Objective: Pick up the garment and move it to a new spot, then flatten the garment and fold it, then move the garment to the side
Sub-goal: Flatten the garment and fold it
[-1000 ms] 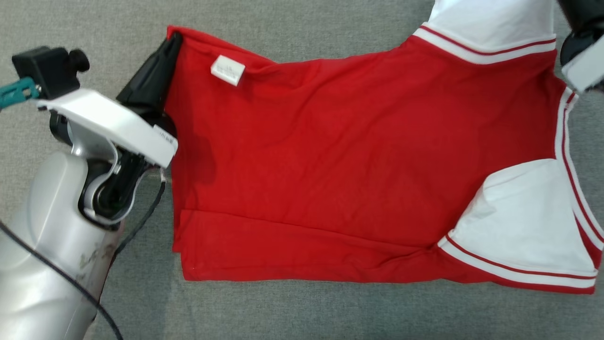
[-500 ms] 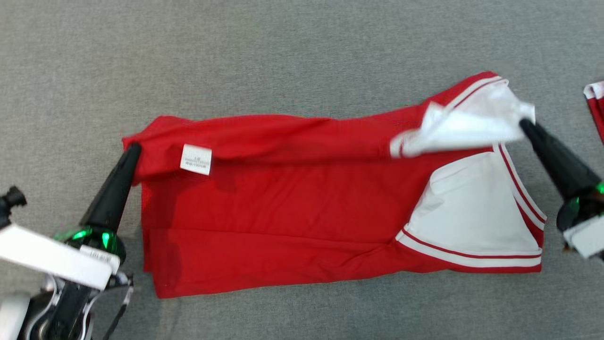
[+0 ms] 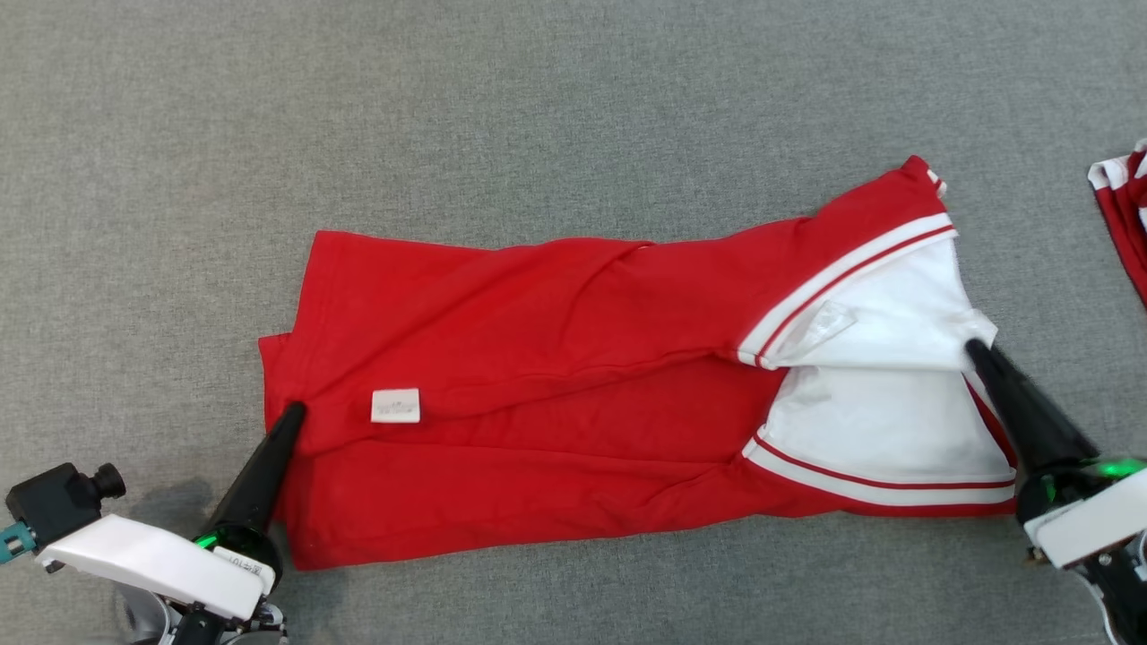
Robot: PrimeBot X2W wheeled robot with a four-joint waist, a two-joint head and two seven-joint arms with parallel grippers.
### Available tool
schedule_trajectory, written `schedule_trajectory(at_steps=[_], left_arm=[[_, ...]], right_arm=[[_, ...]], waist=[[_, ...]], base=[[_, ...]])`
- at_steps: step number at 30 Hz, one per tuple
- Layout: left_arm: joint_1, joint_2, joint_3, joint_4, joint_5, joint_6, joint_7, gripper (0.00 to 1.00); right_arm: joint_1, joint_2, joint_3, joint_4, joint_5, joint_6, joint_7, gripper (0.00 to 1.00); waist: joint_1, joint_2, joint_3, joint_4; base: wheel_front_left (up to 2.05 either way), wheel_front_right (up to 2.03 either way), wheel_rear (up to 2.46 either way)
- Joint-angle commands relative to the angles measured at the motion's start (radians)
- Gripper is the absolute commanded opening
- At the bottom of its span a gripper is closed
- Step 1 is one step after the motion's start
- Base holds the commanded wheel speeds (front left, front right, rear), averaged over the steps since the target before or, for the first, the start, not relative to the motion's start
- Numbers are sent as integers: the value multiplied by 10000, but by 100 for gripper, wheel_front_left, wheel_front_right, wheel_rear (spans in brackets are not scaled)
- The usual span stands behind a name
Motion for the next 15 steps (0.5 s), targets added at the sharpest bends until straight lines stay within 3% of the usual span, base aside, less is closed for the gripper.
schedule_trajectory(at_steps=[1,4,10,15], left_arm=[[-214,130,28,87,358,66,-188,100],[-340,120,-114,202,1517,184,-1030,100],[-721,144,-251,-101,4260,1164,-3058,100],[-1130,-75,-188,-629,6067,1753,-3712,100]], right_arm=[[85,116,-244,99,-276,0,-56,100],[226,742,-1235,294,-1300,0,-55,100],[814,2259,-3959,-215,-4278,0,-38,100],[1139,3434,-5263,-875,-6756,0,-38,100]], waist=[[0,0,-41,-5],[0,0,-181,-13],[0,0,-589,7],[0,0,-916,-12]], base=[[0,0,0],[0,0,0],[0,0,0],[0,0,0]])
